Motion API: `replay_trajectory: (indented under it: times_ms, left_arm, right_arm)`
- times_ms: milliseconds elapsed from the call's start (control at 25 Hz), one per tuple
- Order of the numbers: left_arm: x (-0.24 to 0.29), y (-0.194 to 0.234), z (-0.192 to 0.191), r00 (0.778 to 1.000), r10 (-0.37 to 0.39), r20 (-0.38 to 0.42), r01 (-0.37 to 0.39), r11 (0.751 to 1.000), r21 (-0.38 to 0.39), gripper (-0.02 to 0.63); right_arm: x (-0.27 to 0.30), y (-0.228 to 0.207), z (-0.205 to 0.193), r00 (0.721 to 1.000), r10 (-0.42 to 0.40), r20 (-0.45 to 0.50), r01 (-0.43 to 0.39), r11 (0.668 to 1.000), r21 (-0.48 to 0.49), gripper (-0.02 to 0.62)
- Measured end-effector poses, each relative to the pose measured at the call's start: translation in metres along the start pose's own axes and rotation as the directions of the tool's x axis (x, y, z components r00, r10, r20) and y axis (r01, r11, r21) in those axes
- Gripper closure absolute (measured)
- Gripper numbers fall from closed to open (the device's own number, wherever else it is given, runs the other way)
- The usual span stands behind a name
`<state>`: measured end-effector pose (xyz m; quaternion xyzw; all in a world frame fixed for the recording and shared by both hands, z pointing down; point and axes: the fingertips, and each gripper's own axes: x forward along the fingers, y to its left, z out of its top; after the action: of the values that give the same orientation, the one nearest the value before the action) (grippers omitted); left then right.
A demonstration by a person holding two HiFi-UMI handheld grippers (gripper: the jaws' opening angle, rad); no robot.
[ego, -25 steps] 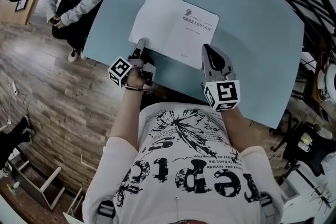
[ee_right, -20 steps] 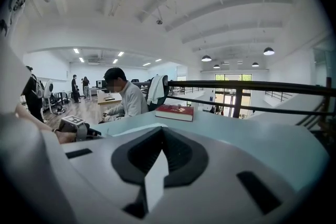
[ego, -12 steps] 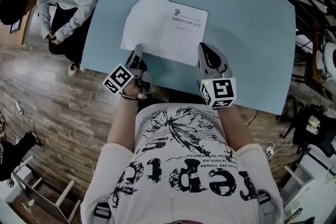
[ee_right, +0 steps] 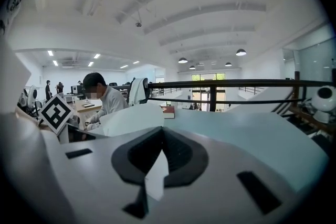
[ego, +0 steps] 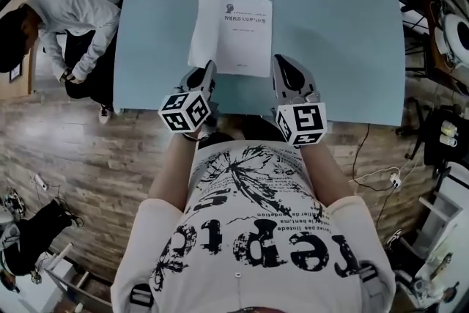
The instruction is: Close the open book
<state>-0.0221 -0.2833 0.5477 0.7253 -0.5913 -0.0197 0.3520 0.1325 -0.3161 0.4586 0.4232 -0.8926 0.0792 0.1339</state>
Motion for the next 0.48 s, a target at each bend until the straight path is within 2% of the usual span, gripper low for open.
replay_trajectory:
  times_ms: [280, 400, 480]
  left_arm:
    - [0.022, -0.022, -0.021, 0.990, -0.053, -0.131, 0.070, 0.989, 0.130, 0.583]
    - [0.033, -0.031, -0.038, 0.976, -0.060, -0.208, 0.109, 0.967, 0.232, 0.583]
    - [0.042, -0.038, -0.049, 0.966, -0.055, -0.251, 0.136, 0.939, 0.315, 0.583]
  right_arm:
    - [-0.023, -0.001, -0.012, 0.997, -0.080, -0.013, 0.080, 0.996, 0.037, 0.584]
    - [-0.032, -0.003, -0.017, 0.993, -0.116, -0.020, 0.117, 0.992, 0.055, 0.584]
    - [-0.038, -0.005, -0.020, 0.990, -0.138, -0.026, 0.139, 0.988, 0.061, 0.584]
